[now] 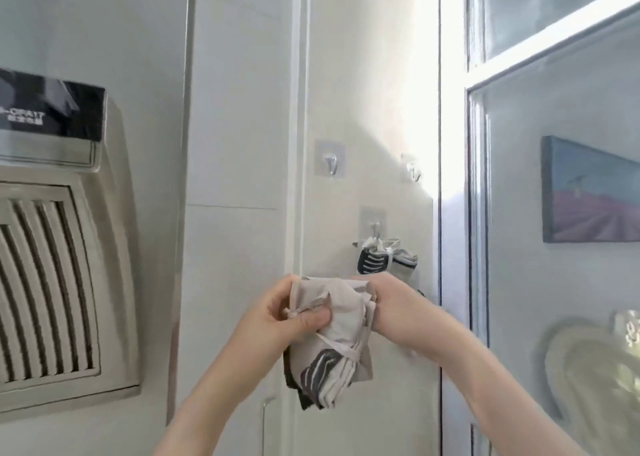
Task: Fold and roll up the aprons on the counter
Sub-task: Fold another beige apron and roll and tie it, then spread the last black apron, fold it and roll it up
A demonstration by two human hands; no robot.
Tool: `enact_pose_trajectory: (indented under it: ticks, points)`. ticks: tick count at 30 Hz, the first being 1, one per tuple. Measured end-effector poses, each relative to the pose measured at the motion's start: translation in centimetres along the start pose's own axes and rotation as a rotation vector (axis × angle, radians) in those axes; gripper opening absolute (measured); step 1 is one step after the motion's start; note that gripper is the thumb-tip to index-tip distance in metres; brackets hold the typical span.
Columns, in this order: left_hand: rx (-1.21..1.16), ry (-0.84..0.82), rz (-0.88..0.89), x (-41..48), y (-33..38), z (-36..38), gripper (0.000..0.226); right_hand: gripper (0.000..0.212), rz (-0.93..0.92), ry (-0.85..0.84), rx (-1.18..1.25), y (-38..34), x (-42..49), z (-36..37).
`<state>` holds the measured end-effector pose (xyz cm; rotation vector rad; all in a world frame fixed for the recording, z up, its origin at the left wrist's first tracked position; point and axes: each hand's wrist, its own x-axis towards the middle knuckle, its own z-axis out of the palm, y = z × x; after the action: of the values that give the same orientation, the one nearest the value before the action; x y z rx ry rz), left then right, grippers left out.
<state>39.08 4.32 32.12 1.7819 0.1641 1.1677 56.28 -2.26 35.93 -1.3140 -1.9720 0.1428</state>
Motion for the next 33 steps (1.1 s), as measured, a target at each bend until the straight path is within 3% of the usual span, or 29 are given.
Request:
enact_pose_trajectory:
  ticks: [3, 6, 9, 12, 16, 20, 25, 28, 33]
  points:
    - [0.078, 0.070, 0.040, 2.7, 1.9, 0.0, 0.022, 0.038, -0.028, 0.064, -0.111, -0.7, 2.1, -3.0]
    - [0.151, 0.186, 0.079, 6.4, 4.4, 0.5, 0.010, 0.031, -0.045, 0.202, -0.192, -1.8, 5.2, -6.3]
    - [0.242, 0.328, 0.146, 10.8, 6.3, 0.2, 0.012, 0.025, -0.081, 0.291, -0.159, -2.8, 8.4, -8.9]
    - [0.372, 0.448, 0.191, 13.9, 7.5, -0.1, 0.031, 0.015, -0.107, 0.365, -0.105, -2.4, 11.8, -10.4]
    - [0.609, 0.595, 0.188, 16.0, 7.7, 0.5, 0.023, 0.012, -0.148, 0.436, -0.057, -0.6, 14.7, -10.9]
    - [0.855, 0.584, 0.171, 16.6, 7.7, 0.3, 0.031, 0.019, -0.183, 0.442, 0.072, 0.3, 15.4, -10.3]
    - [0.904, 0.527, 0.122, 17.8, 8.5, 0.4, 0.034, 0.015, -0.126, 0.346, 0.218, 0.4, 15.9, -11.4]
    - [0.912, 0.507, 0.111, 18.2, 8.9, 0.6, 0.029, 0.023, -0.103, 0.371, 0.294, 0.4, 16.1, -12.5]
    - [0.953, 0.565, 0.110, 18.1, 8.0, 0.7, 0.034, 0.021, -0.090, 0.404, 0.176, 1.2, 16.2, -11.4]
